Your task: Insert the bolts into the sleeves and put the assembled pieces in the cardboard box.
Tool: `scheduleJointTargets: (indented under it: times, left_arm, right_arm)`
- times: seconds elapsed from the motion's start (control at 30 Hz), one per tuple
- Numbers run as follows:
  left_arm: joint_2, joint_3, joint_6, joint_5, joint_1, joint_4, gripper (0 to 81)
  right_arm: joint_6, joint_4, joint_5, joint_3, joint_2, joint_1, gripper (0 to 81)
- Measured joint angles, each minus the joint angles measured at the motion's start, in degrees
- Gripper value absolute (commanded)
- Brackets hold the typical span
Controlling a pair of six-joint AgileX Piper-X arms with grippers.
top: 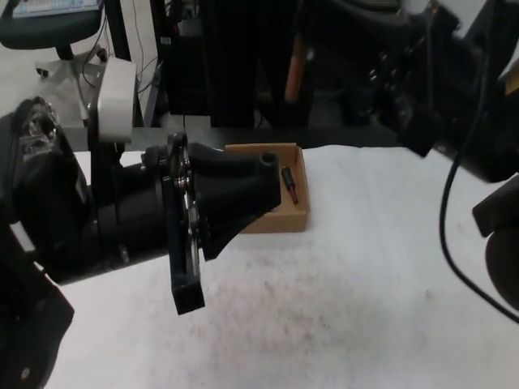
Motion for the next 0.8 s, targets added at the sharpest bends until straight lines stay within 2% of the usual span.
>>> scheduleJointTargets:
  times: [0.17, 0.4, 0.8]
  left_arm:
    - [0.00, 0.23, -1.31, 2.00, 0.00, 0.00, 0.3]
    - [0.00, 0.19, -1.44, 2.39, 0.00, -0.13, 0.3]
    - [0.00, 0.19, -2.21, 2.02, 0.00, -2.46, 0.3]
  right_arm:
    - [-0.81, 0.85, 0.74, 0.00, 0.04, 2.97, 0.8]
    - [-1.06, 0.91, 0.17, 0.00, 0.04, 3.12, 0.8]
    - [-1.17, 1.12, -5.13, 0.23, 0.04, 3.12, 0.8]
